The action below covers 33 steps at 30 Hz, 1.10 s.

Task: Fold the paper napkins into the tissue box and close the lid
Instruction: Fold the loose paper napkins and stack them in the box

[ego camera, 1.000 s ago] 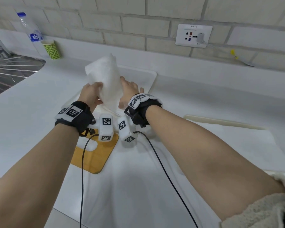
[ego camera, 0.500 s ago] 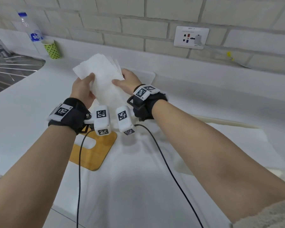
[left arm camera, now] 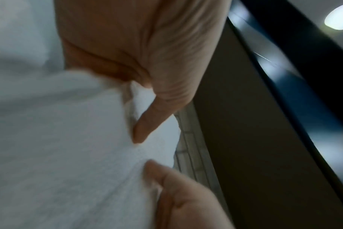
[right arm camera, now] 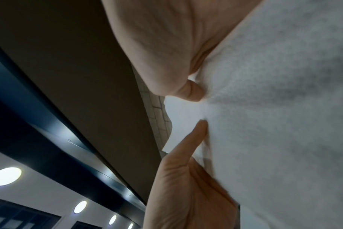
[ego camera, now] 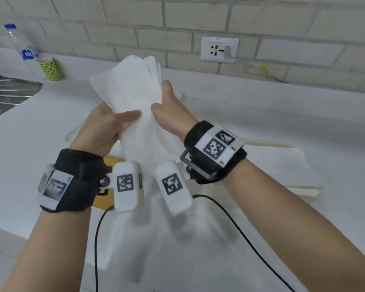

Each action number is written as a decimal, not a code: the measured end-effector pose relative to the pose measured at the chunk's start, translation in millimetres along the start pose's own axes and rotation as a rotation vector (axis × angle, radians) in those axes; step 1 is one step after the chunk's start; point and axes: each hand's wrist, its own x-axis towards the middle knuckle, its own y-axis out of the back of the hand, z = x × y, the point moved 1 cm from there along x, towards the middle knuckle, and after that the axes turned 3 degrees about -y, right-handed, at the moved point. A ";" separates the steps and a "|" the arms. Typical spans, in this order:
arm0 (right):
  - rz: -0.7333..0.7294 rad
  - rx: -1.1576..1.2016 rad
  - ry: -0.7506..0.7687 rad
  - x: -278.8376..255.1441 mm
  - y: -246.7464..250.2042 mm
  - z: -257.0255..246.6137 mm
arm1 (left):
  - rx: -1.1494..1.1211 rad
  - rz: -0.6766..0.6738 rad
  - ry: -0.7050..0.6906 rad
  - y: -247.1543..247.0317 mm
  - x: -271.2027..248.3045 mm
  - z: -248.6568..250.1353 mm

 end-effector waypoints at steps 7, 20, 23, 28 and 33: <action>0.038 0.116 -0.021 -75.5 16.8 41.2 | 0.050 -0.011 -0.093 -46.5 -57.7 -8.9; 0.242 0.278 0.085 -153.5 20.2 92.0 | 0.055 -0.221 0.001 -101.5 -123.3 -48.1; 0.208 0.298 0.114 -160.1 17.6 97.1 | 0.128 -0.174 -0.063 -114.2 -137.2 -47.0; 0.208 0.176 0.051 -165.8 18.9 113.4 | 0.149 -0.253 -0.049 -120.0 -146.5 -58.6; 0.225 0.329 0.112 -164.8 13.4 109.6 | 0.124 -0.098 -0.143 -118.7 -140.1 -58.4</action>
